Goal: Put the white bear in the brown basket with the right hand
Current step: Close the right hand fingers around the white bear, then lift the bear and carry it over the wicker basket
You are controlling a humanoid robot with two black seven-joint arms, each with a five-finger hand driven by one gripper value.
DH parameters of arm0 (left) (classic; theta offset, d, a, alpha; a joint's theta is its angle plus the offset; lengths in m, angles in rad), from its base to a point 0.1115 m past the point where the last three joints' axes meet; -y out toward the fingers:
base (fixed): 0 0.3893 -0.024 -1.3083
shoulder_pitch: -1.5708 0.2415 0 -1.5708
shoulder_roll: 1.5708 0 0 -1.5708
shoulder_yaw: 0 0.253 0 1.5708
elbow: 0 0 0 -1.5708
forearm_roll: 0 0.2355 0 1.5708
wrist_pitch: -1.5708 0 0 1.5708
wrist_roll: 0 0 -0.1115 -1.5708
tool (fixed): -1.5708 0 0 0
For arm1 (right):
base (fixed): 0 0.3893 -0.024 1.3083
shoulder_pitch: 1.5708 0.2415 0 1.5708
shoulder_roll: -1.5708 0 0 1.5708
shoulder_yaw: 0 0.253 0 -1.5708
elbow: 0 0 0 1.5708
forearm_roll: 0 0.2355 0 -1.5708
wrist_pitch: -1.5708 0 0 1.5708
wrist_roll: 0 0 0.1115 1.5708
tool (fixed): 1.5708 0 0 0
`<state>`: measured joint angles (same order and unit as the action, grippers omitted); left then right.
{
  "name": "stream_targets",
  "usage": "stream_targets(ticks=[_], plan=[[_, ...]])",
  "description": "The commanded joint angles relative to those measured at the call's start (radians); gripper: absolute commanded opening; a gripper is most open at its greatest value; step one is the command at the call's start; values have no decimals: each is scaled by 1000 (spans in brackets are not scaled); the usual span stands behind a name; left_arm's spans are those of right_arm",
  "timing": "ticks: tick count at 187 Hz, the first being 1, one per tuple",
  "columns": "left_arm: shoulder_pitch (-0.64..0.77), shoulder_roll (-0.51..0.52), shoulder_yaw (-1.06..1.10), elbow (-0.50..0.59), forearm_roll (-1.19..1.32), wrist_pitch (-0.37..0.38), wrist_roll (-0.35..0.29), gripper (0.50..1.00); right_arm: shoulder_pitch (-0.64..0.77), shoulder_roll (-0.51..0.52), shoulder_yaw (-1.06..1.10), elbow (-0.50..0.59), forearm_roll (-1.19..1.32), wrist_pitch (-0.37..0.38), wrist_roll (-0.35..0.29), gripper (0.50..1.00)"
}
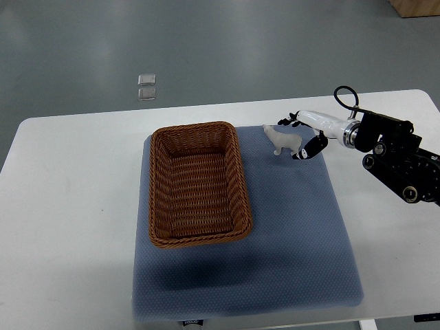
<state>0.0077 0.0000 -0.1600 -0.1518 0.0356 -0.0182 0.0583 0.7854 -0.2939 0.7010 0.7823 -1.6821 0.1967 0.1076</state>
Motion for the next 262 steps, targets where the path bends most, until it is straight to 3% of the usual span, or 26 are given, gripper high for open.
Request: stream_targets(ticks=[1, 53, 99, 127, 137, 153, 226, 262], plan=[[0, 0, 0, 0, 0, 0, 0, 1000, 0, 5, 0, -1, -2, 1, -3, 854], [0, 0, -1, 0, 0, 0, 0, 1000, 1, 21, -1, -3, 2, 1, -68, 838], [0, 0, 0, 0, 0, 0, 0, 1000, 0, 30, -1, -1, -8, 0, -72, 789], [0, 0, -1, 0, 0, 0, 0, 1000, 0, 39, -3, -3, -10, -13, -80, 711], [0, 0, 0, 0, 0, 0, 0, 1000, 0, 41, -11, -3, -10, -17, -91, 654], [0, 0, 0, 0, 0, 0, 0, 1000, 1, 39, -17, -3, -10, -19, -97, 503], [0, 0, 0, 0, 0, 0, 0, 1000, 61, 38, -14, 12, 7, -42, -94, 500], [0, 0, 0, 0, 0, 0, 0, 1000, 140, 27, -15, 111, 7, -16, -85, 500]])
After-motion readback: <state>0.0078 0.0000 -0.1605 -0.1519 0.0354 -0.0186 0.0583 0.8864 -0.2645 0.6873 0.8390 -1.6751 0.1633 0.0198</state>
